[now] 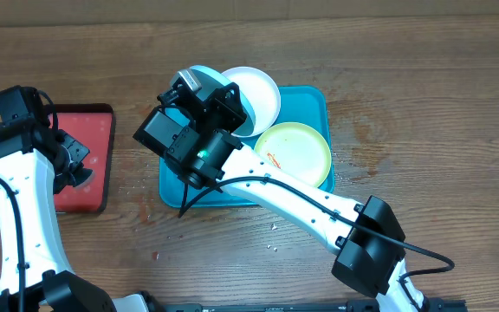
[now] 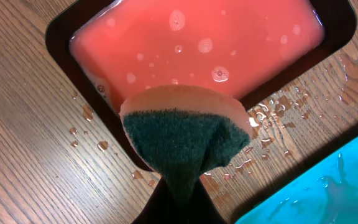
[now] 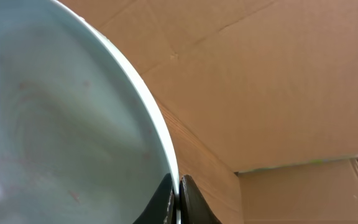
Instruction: Clean dirty plates on tray and stack at the side
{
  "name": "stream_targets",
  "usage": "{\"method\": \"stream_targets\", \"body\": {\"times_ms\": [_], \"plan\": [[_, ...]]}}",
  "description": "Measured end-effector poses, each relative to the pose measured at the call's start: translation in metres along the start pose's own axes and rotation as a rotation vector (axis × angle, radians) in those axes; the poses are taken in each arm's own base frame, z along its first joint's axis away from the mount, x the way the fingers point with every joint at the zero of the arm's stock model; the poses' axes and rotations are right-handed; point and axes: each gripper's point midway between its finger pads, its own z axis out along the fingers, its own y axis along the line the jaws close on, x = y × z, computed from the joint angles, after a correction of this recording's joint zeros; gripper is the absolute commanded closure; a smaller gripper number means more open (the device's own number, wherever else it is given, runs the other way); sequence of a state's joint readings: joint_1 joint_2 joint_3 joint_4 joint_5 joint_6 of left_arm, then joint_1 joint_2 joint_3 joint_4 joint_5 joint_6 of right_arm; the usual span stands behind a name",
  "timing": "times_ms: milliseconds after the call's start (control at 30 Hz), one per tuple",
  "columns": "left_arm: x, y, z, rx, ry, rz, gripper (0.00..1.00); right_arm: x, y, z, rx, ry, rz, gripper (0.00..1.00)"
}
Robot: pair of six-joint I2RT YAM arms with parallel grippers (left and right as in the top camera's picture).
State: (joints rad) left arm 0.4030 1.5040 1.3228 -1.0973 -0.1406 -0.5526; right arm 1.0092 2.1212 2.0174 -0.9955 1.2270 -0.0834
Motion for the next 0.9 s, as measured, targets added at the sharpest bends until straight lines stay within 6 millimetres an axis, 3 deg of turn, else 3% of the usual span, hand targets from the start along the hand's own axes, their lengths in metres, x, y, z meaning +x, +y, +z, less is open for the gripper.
{"method": "stream_targets", "body": {"times_ms": [167, 300, 367, 500, 700, 800, 833, 867, 900], "plan": [[0.000, 0.000, 0.000, 0.003, 0.002, 0.000, 0.96, 0.005, 0.011, 0.000, -0.067, 0.014, 0.011, 0.96], [0.001, -0.002, 0.000, 0.013, 0.006, 0.000, 0.96, 0.010, 0.051, 0.003, -0.316, 0.042, 0.032, 0.96], [0.001, -0.003, 0.000, 0.017, 0.008, 0.000, 0.96, 0.021, 0.056, 0.009, -0.353, 0.075, -0.010, 0.96], [0.002, -0.004, 0.000, 0.023, 0.012, 0.000, 0.96, 0.032, 0.041, 0.037, -0.330, 0.139, 0.080, 0.96], [0.002, -0.005, 0.000, 0.029, 0.015, 0.000, 0.96, 0.064, 0.017, 0.098, -0.576, 0.301, 0.333, 0.96], [0.002, -0.005, 0.000, 0.030, 0.013, -0.001, 0.96, 0.105, -0.021, 0.148, -0.759, 0.428, 0.570, 0.96], [0.002, -0.005, 0.000, 0.031, 0.014, -0.001, 0.96, 0.131, -0.041, 0.169, -0.798, 0.485, 0.669, 0.96], [0.002, -0.005, 0.000, 0.031, 0.014, -0.001, 0.96, 0.138, -0.048, 0.175, -0.805, 0.500, 0.698, 0.96], [0.002, -0.005, 0.000, 0.031, 0.014, -0.001, 0.96, 0.163, -0.067, 0.191, -0.812, 0.547, 0.780, 0.96]]}}
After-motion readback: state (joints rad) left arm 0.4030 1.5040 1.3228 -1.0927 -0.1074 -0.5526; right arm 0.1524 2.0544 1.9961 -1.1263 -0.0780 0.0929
